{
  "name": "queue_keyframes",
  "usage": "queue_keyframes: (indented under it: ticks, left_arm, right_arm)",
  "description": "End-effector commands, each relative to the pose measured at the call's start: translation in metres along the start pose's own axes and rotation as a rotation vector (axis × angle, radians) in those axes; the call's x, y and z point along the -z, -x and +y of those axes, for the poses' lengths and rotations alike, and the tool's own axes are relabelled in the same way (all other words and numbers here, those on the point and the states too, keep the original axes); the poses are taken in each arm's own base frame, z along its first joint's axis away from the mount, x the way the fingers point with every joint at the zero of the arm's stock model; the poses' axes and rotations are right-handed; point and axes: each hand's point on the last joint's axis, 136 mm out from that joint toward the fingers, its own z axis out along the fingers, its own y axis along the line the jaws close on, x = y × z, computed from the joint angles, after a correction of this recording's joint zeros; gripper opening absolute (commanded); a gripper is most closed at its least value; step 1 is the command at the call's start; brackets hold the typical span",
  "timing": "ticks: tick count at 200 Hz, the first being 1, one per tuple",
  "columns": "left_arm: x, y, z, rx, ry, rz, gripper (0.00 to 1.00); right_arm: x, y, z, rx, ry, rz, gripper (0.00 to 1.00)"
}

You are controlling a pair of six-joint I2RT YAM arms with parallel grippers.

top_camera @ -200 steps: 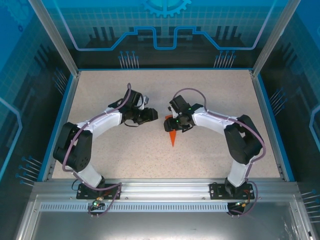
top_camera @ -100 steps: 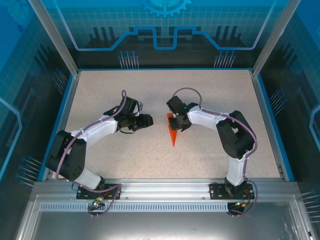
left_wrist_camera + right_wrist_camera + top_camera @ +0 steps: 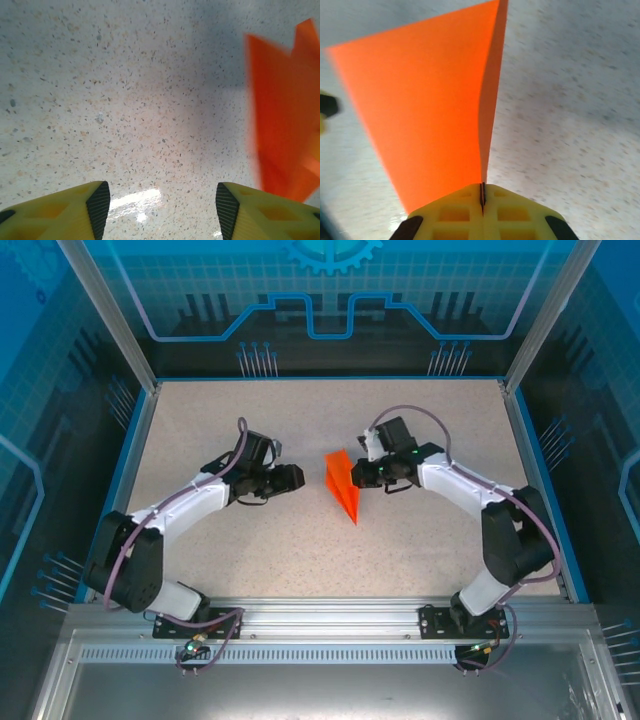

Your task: Fold a paper plane with a square sheet of paper (fold left side to right side)

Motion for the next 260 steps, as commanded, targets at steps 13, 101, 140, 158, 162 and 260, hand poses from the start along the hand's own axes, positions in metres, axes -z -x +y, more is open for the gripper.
queue_keyframes:
  ticks: [13, 101, 140, 158, 162, 260]
  left_arm:
    - [0.012, 0.007, 0.000, -0.034, 0.026, -0.041, 0.64]
    - [0.011, 0.007, -0.003, -0.032, 0.019, -0.031, 0.65]
    - [0.013, 0.011, -0.007, -0.042, 0.002, -0.046, 0.67]
    - [0.015, 0.013, -0.011, -0.049, -0.015, -0.064, 0.69]
    - [0.016, 0.015, -0.011, -0.050, -0.020, -0.072, 0.69]
    - [0.032, 0.023, -0.016, -0.062, -0.069, -0.188, 0.82]
  right_arm:
    - [-0.020, -0.023, -0.007, -0.122, 0.239, 0.080, 0.00]
    - [-0.037, -0.037, -0.095, -0.257, 0.118, 0.077, 0.06]
    - [-0.008, -0.037, -0.102, -0.218, -0.046, 0.056, 0.25]
    - [0.011, -0.036, -0.099, -0.173, -0.133, 0.046, 0.32]
    - [0.014, -0.037, -0.097, -0.160, -0.149, 0.049, 0.33]
    - [-0.013, -0.072, -0.058, 0.013, -0.294, 0.280, 0.51]
